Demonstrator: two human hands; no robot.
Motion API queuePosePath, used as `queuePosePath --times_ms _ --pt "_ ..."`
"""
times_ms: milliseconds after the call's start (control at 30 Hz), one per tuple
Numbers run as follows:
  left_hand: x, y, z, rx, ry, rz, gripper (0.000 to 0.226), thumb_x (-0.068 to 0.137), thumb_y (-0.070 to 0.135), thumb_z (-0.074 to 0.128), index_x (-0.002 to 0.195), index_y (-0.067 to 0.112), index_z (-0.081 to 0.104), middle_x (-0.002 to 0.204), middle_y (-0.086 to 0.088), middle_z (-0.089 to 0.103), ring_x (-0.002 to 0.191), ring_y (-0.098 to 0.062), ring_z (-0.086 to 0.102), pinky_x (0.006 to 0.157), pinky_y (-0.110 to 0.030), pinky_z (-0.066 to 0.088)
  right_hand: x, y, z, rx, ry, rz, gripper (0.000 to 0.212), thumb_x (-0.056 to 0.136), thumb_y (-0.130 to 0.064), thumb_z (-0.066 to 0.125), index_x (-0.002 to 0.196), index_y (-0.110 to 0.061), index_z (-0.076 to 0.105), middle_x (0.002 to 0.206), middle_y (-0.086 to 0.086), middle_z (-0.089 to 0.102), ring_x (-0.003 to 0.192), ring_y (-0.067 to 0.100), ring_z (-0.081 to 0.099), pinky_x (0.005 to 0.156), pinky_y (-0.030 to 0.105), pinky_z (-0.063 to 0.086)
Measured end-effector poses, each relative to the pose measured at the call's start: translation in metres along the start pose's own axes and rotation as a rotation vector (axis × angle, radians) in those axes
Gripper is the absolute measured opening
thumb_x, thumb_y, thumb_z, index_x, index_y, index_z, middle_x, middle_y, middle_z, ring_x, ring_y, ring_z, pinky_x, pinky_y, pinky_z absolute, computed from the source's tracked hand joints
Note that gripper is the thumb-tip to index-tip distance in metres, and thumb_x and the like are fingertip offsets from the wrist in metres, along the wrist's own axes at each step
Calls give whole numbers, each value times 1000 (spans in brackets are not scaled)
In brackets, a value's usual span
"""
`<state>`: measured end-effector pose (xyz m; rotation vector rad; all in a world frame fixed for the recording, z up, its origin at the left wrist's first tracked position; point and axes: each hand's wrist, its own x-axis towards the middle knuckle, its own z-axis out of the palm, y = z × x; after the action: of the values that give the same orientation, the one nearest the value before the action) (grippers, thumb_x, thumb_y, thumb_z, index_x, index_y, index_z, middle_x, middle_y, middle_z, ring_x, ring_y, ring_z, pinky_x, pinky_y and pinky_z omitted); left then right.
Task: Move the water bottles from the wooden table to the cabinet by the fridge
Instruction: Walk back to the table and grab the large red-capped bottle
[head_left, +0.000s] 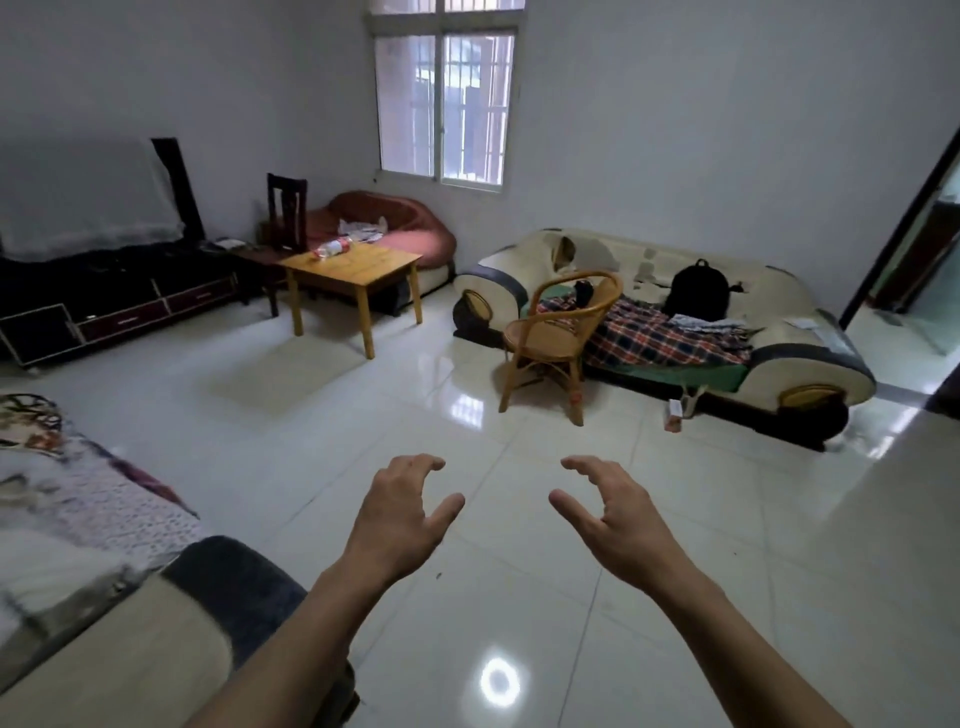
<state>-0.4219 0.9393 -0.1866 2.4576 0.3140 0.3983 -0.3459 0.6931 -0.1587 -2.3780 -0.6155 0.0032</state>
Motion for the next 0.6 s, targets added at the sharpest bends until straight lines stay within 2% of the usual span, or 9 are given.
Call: queuePosePath --times_ms 200,300,467,600 --pt "15 -40 -40 -3 90 -6 50 91 48 62 134 24 53 136 2 54 123 -18 48 100 -33 44 22 -56 22 -59 -26 -47 52 93 -50 57 140 -30 46 145 -3 47 131 13 45 102 27 39" --pt "16 -56 -49 -15 88 -35 51 91 48 61 135 24 52 136 0 53 123 -19 49 100 -34 45 32 -74 27 -91 -39 -61 52 93 -49 58 141 -30 47 147 -2 46 133 15 44 107 33 40" --pt "22 -82 -59 4 86 -67 50 92 47 61 135 23 52 138 -1 52 125 -20 48 99 -34 43 51 -87 40 -87 -32 -78 53 92 -50 58 140 -31 47 148 0 45 133 16 44 107 37 43" --pt "33 -94 -60 17 81 -87 50 92 48 61 134 24 52 138 -1 53 125 -20 48 99 -35 45 68 -85 50 -63 -52 -85 53 92 -50 58 140 -31 46 148 -1 45 134 15 44 104 32 42"
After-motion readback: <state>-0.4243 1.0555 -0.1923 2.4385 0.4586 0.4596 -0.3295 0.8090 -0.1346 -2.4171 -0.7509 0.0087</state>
